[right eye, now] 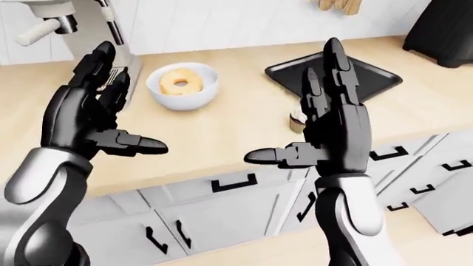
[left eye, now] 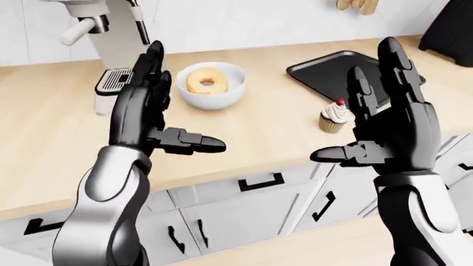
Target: Pick up the bowl with donut and place it on the tray. Pick up the cupcake and place it on the tray.
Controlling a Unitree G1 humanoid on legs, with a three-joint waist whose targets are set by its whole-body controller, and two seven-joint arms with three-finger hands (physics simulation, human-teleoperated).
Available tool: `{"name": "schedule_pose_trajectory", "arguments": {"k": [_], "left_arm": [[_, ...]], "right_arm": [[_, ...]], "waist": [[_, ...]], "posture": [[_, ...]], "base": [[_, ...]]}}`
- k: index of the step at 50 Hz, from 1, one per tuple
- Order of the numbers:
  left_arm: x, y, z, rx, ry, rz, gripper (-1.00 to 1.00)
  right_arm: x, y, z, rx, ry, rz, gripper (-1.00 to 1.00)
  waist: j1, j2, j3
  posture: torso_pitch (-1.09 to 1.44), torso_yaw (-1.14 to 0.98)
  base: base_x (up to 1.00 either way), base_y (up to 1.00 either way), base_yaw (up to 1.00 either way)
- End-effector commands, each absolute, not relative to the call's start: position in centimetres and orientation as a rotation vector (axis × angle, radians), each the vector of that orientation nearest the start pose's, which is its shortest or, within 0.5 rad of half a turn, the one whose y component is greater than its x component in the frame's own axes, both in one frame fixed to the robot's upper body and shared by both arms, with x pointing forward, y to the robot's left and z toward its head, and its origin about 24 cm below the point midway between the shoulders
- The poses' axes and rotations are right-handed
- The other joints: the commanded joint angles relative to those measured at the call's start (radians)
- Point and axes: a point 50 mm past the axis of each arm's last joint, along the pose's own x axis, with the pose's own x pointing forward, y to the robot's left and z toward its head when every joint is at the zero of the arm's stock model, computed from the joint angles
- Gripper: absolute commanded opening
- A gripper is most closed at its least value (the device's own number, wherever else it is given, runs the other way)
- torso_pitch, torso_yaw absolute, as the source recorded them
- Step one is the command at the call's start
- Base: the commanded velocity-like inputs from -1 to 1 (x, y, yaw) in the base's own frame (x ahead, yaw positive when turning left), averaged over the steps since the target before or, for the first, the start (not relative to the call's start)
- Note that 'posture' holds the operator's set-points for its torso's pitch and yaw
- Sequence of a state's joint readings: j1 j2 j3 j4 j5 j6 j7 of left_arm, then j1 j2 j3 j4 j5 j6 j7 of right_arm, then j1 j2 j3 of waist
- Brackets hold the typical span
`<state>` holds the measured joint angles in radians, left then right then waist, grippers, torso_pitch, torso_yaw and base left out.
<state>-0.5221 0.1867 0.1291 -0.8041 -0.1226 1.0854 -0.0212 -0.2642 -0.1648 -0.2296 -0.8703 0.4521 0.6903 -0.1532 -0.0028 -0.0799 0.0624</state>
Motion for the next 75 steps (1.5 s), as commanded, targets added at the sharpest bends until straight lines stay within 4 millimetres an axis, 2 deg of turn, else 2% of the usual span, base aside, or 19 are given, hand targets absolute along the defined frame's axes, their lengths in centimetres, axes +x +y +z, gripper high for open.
{"name": "schedule_pose_trajectory", "arguments": {"k": [1, 7, 9, 11, 23, 26, 34, 40, 41, 42, 43, 45, 49, 51, 53, 54, 59, 64, 75], "left_arm": [[24.7, 15.7, 25.7, 0.108, -0.336, -0.051, 1.0], [24.8, 15.7, 25.8, 0.109, -0.337, -0.05, 1.0], [24.8, 15.6, 25.9, 0.109, -0.338, -0.05, 1.0], [24.8, 15.7, 25.8, 0.109, -0.338, -0.051, 1.0], [24.7, 15.3, 26.1, 0.122, -0.337, -0.059, 1.0], [24.9, 15.0, 26.3, 0.137, -0.338, -0.065, 1.0], [26.0, 13.2, 27.8, 0.21, -0.363, -0.088, 1.0], [25.8, 12.4, 28.0, 0.221, -0.37, -0.11, 1.0], [25.8, 12.4, 28.0, 0.222, -0.37, -0.111, 1.0], [25.8, 12.4, 28.0, 0.222, -0.369, -0.111, 1.0], [25.8, 12.4, 27.9, 0.221, -0.367, -0.112, 1.0], [25.8, 12.5, 27.8, 0.219, -0.367, -0.112, 1.0], [25.8, 12.5, 27.6, 0.219, -0.364, -0.112, 1.0], [25.9, 12.5, 27.6, 0.219, -0.363, -0.111, 1.0], [26.1, 12.7, 27.6, 0.222, -0.36, -0.106, 1.0], [26.3, 12.8, 27.6, 0.225, -0.359, -0.103, 1.0], [27.6, 12.3, 27.7, 0.275, -0.355, -0.1, 1.0], [29.0, 12.2, 28.1, 0.323, -0.37, -0.073, 1.0], [33.0, 11.4, 28.4, 0.572, -0.418, 0.016, 1.0]], "right_arm": [[21.3, -16.6, 24.5, 0.158, -0.537, 0.085, 1.0], [21.4, -16.6, 24.5, 0.151, -0.53, 0.082, 1.0], [21.4, -16.6, 24.5, 0.148, -0.531, 0.081, 1.0], [21.5, -16.5, 24.5, 0.145, -0.53, 0.083, 1.0], [20.7, -17.2, 24.9, 0.15, -0.555, 0.072, 1.0], [20.4, -17.5, 25.1, 0.142, -0.563, 0.057, 1.0], [19.1, -19.0, 25.9, 0.12, -0.596, -0.004, 1.0], [19.0, -19.5, 25.9, 0.136, -0.592, -0.026, 1.0], [19.1, -19.5, 25.8, 0.135, -0.587, -0.028, 1.0], [19.1, -19.6, 25.8, 0.136, -0.586, -0.031, 1.0], [19.2, -19.6, 25.7, 0.134, -0.582, -0.034, 1.0], [19.2, -19.5, 25.7, 0.132, -0.582, -0.035, 1.0], [19.1, -19.2, 25.8, 0.13, -0.58, -0.024, 1.0], [19.2, -19.0, 25.7, 0.115, -0.581, -0.011, 1.0], [19.4, -18.8, 25.7, 0.104, -0.578, 0.006, 1.0], [19.4, -18.7, 25.7, 0.101, -0.577, 0.01, 1.0], [19.9, -18.8, 25.7, 0.096, -0.571, 0.008, 1.0], [19.8, -18.9, 25.6, 0.098, -0.571, 0.007, 1.0], [19.6, -19.2, 25.6, 0.112, -0.572, -0.007, 1.0]], "waist": [[0.008, -0.002, -0.024], [0.005, 0.021, -0.02], [0.002, 0.024, -0.026], [0.007, 0.03, -0.051], [-0.004, 0.049, -0.029], [-0.012, 0.088, -0.037], [0.002, 0.049, -0.044], [0.011, 0.039, -0.041], [0.011, 0.046, -0.056], [0.019, 0.065, -0.045], [-0.025, 0.115, -0.035], [0.001, 0.094, -0.044], [0.02, 0.073, -0.018], [0.031, 0.046, -0.021], [0.038, -0.005, -0.029], [0.029, 0.027, -0.013], [0.016, 0.075, -0.037], [0.014, 0.049, -0.037], [0.016, 0.039, -0.045]], "posture": [[0.0, 0.0], [0.0, 0.0], [0.0, 0.0], [0.0, 0.0], [0.0, 0.0], [0.0, 0.0], [0.0, 0.0], [0.0, 0.0], [0.0, 0.0], [0.0, 0.0], [0.0, 0.0], [0.0, 0.0], [0.0, 0.0], [0.0, 0.0], [0.0, 0.0], [0.0, 0.0], [0.0, 0.0], [0.0, 0.0], [0.0, 0.0]], "base": [[0.0, 0.0, 0.0], [0.0, 0.0, 0.0], [0.0, 0.0, 0.0], [0.13, 0.0, 0.0], [0.11, 0.0, 0.0], [0.0, 0.0, 0.0], [0.0, 0.0, 0.0], [0.0, 0.0, 0.0], [0.0, -0.18, 0.0], [0.0, -0.66, 0.0], [0.0, 0.0, -1.0], [0.0, 0.0, -1.0], [0.0, 0.0, -0.88], [0.0, -0.02, 0.0], [0.0, 0.0, 0.0], [0.0, 0.0, 0.0], [0.0, 0.0, 0.0], [0.0, 0.0, 0.0], [0.0, 0.0, 0.0]]}}
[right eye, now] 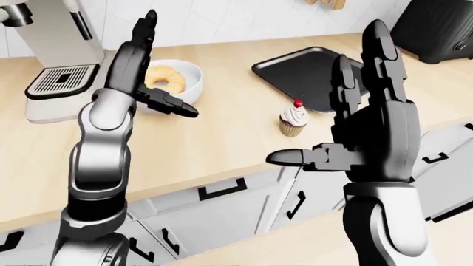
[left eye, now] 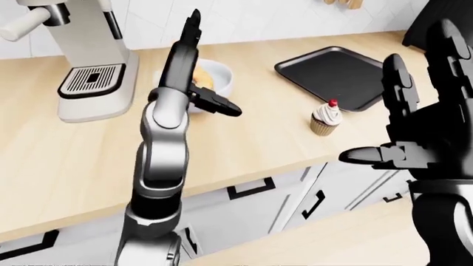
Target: Pick up the bowl with donut and place it on the tray. Pick up the cupcake and place it on the tray.
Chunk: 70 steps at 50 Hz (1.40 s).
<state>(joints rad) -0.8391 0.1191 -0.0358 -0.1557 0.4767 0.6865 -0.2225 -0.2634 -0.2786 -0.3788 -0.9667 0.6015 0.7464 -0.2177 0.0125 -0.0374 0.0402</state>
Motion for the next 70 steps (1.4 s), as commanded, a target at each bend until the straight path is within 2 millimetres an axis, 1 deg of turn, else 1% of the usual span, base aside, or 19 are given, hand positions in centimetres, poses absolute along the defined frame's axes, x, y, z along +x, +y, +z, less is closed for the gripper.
{"name": "schedule_pose_trajectory", "arguments": {"k": [1, 4, 9, 14, 19, 22, 29, 30, 37, 39, 42, 48, 50, 51, 57, 59, 63, 66, 70], "left_arm": [[33.3, 11.4, 28.3, 0.6, -0.419, 0.022, 1.0], [34.1, 11.3, 28.0, 0.677, -0.427, 0.053, 1.0], [34.4, 11.1, 27.2, 0.79, -0.435, 0.075, 1.0], [35.1, 10.8, 26.3, 0.834, -0.411, 0.085, 1.0], [36.1, 11.4, 25.3, 0.878, -0.364, 0.122, 1.0], [36.6, 11.6, 24.7, 0.898, -0.356, 0.132, 0.8], [37.0, 11.7, 23.9, 0.925, -0.346, 0.14, 0.69], [37.1, 11.7, 23.7, 0.93, -0.344, 0.138, 0.63], [37.4, 11.5, 22.9, 0.975, -0.342, 0.137, 0.47], [37.5, 11.4, 22.5, 1.0, -0.343, 0.137, 0.39], [37.5, 11.2, 22.2, 1.035, -0.347, 0.128, 0.33], [37.5, 11.2, 21.2, 1.107, -0.32, 0.119, 0.32], [37.5, 11.2, 20.8, 1.12, -0.308, 0.112, 0.26], [37.4, 11.2, 20.7, 1.125, -0.303, 0.108, 0.14], [37.5, 11.0, 20.1, 1.159, -0.277, 0.088, 0.15], [37.5, 11.0, 20.2, 1.161, -0.281, 0.086, -0.04], [37.5, 10.9, 20.0, 1.164, -0.278, 0.081, -0.27], [37.3, 10.9, 20.1, 1.166, -0.279, 0.078, -0.56], [37.2, 11.0, 19.7, 1.163, -0.276, 0.075, -0.76]], "right_arm": [[19.6, -19.2, 25.6, 0.112, -0.572, -0.008, 1.0], [19.6, -19.3, 25.8, 0.113, -0.574, -0.01, 1.0], [19.6, -19.4, 25.9, 0.116, -0.577, -0.013, 1.0], [19.5, -19.4, 25.8, 0.118, -0.576, -0.014, 1.0], [19.7, -19.5, 25.5, 0.118, -0.574, -0.016, 1.0], [19.6, -19.4, 25.5, 0.117, -0.575, -0.014, 1.0], [19.7, -19.3, 25.4, 0.116, -0.574, -0.012, 1.0], [19.7, -19.3, 25.4, 0.116, -0.574, -0.013, 1.0], [19.7, -19.4, 25.3, 0.117, -0.575, -0.014, 1.0], [19.7, -19.5, 25.2, 0.116, -0.574, -0.014, 1.0], [19.6, -19.4, 25.4, 0.116, -0.574, -0.014, 1.0], [19.5, -19.5, 25.3, 0.117, -0.574, -0.016, 1.0], [19.5, -19.5, 25.3, 0.117, -0.574, -0.016, 1.0], [19.5, -19.5, 25.3, 0.118, -0.574, -0.017, 1.0], [19.4, -19.6, 25.4, 0.118, -0.578, -0.017, 1.0], [19.4, -19.6, 25.5, 0.118, -0.579, -0.017, 1.0], [19.4, -19.6, 25.5, 0.118, -0.581, -0.019, 1.0], [19.3, -19.6, 25.5, 0.119, -0.58, -0.02, 1.0], [19.3, -19.6, 25.4, 0.118, -0.578, -0.021, 1.0]], "waist": [[0.001, -0.003, -0.023], [0.0, -0.003, -0.025], [-0.003, -0.003, -0.028], [-0.003, -0.005, -0.032], [-0.004, -0.004, -0.035], [-0.005, -0.003, -0.036], [-0.006, -0.001, -0.038], [-0.006, -0.001, -0.038], [-0.005, 0.0, -0.036], [-0.006, 0.001, -0.036], [-0.006, 0.001, -0.037], [-0.006, 0.002, -0.036], [-0.006, 0.002, -0.037], [-0.007, 0.002, -0.037], [-0.006, 0.003, -0.041], [-0.006, 0.003, -0.042], [-0.008, 0.003, -0.044], [-0.008, 0.004, -0.045], [-0.008, 0.005, -0.048]], "posture": [[0.0, 0.0], [0.0, 0.0], [0.0, 0.0], [0.0, 0.0], [0.0, 0.0], [0.0, 0.0], [0.0, 0.0], [0.0, 0.0], [0.0, 0.0], [0.0, 0.0], [0.0, 0.0], [0.0, 0.0], [0.0, 0.0], [0.0, 0.0], [0.0, 0.0], [0.0, 0.0], [0.0, 0.0], [0.0, 0.0], [0.0, 0.0]], "base": [[0.0, 0.0, 0.0], [0.0, 0.0, 0.0], [0.0, 0.0, 0.0], [0.0, 0.0, 0.0], [0.0, 0.0, 0.0], [0.0, 0.0, 0.0], [0.0, 0.0, 0.0], [0.0, 0.0, 0.0], [0.0, 0.0, 0.0], [0.0, 0.0, 0.0], [0.0, 0.0, 0.0], [0.0, 0.0, 0.0], [0.0, 0.0, 0.0], [0.0, 0.0, 0.0], [0.0, 0.0, 0.0], [0.0, 0.0, 0.0], [0.0, 0.0, 0.0], [0.0, 0.0, 0.0], [0.0, 0.0, 0.0]]}}
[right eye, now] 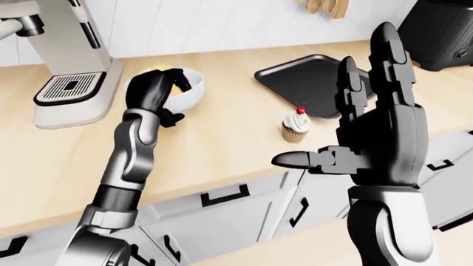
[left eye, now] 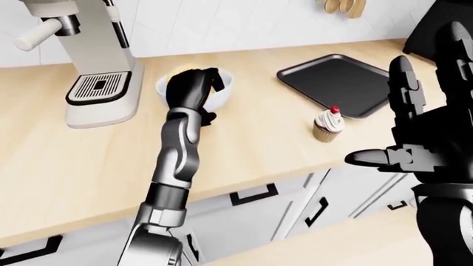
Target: Pick up the bowl with donut and place it on the tray. Pick up the cupcake and place it on the tray.
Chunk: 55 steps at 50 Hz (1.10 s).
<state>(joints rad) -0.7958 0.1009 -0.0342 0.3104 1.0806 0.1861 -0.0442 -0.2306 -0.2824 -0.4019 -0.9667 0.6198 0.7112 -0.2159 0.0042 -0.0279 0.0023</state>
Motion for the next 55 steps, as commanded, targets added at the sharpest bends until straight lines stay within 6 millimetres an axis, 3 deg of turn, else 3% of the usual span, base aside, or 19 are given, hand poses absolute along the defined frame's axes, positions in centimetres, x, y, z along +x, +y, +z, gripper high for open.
{"name": "schedule_pose_trajectory", "arguments": {"k": [1, 7, 13, 20, 33, 46, 55], "left_arm": [[37.2, 11.0, 19.6, 1.163, -0.276, 0.074, -0.8], [36.6, 10.9, 20.0, 1.157, -0.297, 0.069, -1.0], [35.9, 10.7, 20.4, 1.153, -0.321, 0.067, -1.0], [34.4, 10.8, 22.5, 1.119, -0.391, 0.091, -1.0], [32.3, 9.8, 24.4, 1.131, -0.472, 0.098, -1.0], [30.9, 9.2, 27.8, 1.176, -0.582, 0.153, -1.0], [30.4, 8.7, 28.4, 1.202, -0.603, 0.13, -1.0]], "right_arm": [[19.4, -19.6, 25.4, 0.118, -0.577, -0.021, 1.0], [19.4, -19.7, 25.3, 0.118, -0.578, -0.023, 1.0], [19.4, -19.7, 25.3, 0.117, -0.577, -0.024, 1.0], [19.1, -20.4, 25.9, 0.1, -0.581, -0.037, 1.0], [19.2, -21.3, 28.1, -0.235, -0.442, -0.029, 1.0], [18.8, -21.9, 29.8, -0.339, -0.386, -0.001, 1.0], [19.9, -21.4, 28.8, -0.417, -0.261, 0.08, 1.0]], "waist": [[0.0, -0.004, -0.011], [-0.001, -0.002, -0.015], [-0.002, 0.001, -0.015], [-0.003, 0.003, -0.011], [0.007, -0.016, 0.013], [0.015, -0.033, 0.034], [0.016, -0.038, 0.036]], "posture": [[0.0, 0.0], [0.0, 0.0], [0.0, 0.0], [0.0, 0.0], [0.0, 0.0], [0.0, 0.0], [0.0, 0.0]], "base": [[0.0, 0.0, 0.0], [0.0, 0.0, 0.0], [0.0, 0.0, 0.0], [0.0, 0.0, 0.0], [0.0, 0.0, 0.0], [0.0, 0.0, 0.0], [0.0, 0.0, 0.0]]}}
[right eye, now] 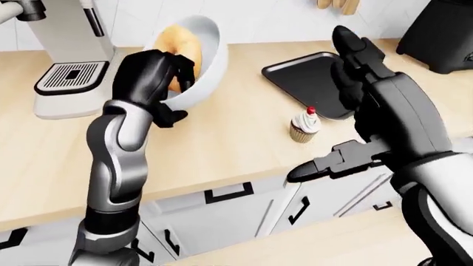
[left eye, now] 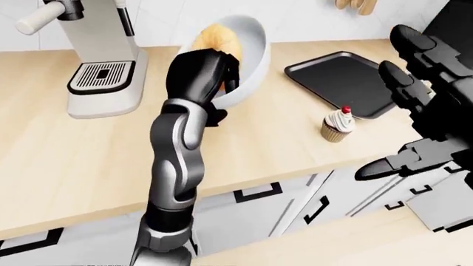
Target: Pick up the bowl with donut and place it on the tray. Pick up the cupcake and place it on the tray.
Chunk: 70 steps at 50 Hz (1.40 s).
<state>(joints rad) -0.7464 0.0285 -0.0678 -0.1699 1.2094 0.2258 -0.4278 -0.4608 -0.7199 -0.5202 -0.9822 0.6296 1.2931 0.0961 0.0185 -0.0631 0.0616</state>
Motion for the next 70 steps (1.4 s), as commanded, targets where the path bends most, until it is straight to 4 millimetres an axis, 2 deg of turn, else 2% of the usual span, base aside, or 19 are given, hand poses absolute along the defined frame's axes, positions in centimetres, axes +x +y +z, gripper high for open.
{"name": "schedule_pose_trajectory", "arguments": {"k": [1, 5, 12, 22, 34, 39, 43, 54, 66, 70], "left_arm": [[30.4, 8.6, 28.3, 1.206, -0.6, 0.126, -1.0], [30.6, 8.6, 27.7, 1.219, -0.59, 0.117, -1.0], [30.7, 8.9, 27.7, 1.226, -0.581, 0.118, -1.0], [30.6, 8.8, 27.9, 1.232, -0.584, 0.121, -1.0], [30.6, 8.7, 28.1, 1.232, -0.588, 0.122, -1.0], [30.6, 8.6, 28.1, 1.23, -0.591, 0.121, -1.0], [30.7, 8.6, 27.9, 1.233, -0.592, 0.12, -1.0], [30.6, 8.6, 27.9, 1.233, -0.594, 0.119, -1.0], [30.5, 8.6, 28.0, 1.234, -0.594, 0.12, -1.0], [30.6, 8.6, 27.9, 1.235, -0.594, 0.119, -1.0]], "right_arm": [[20.2, -21.4, 28.7, -0.426, -0.249, 0.083, 1.0], [21.2, -21.8, 28.6, -0.469, -0.194, 0.058, 1.0], [23.6, -22.1, 28.1, -0.54, -0.11, 0.042, 1.0], [25.7, -22.4, 29.0, -0.6, -0.081, -0.012, 1.0], [28.4, -22.2, 27.9, -0.616, -0.038, -0.026, 1.0], [29.6, -21.9, 26.5, -0.616, -0.019, -0.023, 1.0], [30.3, -21.8, 26.1, -0.62, -0.014, -0.027, 1.0], [31.6, -21.9, 24.4, -0.629, 0.016, -0.047, 1.0], [31.8, -22.0, 23.3, -0.638, 0.04, -0.042, 1.0], [31.8, -22.0, 23.0, -0.64, 0.044, -0.038, 0.7]], "waist": [[0.001, -0.003, -0.024], [0.0, -0.001, -0.027], [-0.004, 0.004, -0.031], [-0.007, 0.016, -0.04], [-0.011, 0.029, -0.047], [-0.012, 0.033, -0.048], [-0.013, 0.034, -0.05], [-0.012, 0.035, -0.05], [-0.011, 0.032, -0.048], [-0.01, 0.031, -0.048]], "posture": [[0.0, 0.0], [0.0, 0.0], [0.0, 0.0], [0.0, 0.0], [0.0, 0.0], [0.0, 0.0], [0.0, 0.0], [0.0, 0.0], [0.0, 0.0], [0.0, 0.0]], "base": [[0.0, 0.0, 0.0], [0.0, 0.0, 0.0], [0.0, 0.0, 0.0], [0.0, 0.0, 0.0], [0.0, 0.0, 0.0], [0.0, 0.0, 0.0], [0.0, 0.0, 0.0], [0.0, 0.0, 0.0], [0.0, 0.0, 0.0], [0.0, 0.0, 0.0]]}}
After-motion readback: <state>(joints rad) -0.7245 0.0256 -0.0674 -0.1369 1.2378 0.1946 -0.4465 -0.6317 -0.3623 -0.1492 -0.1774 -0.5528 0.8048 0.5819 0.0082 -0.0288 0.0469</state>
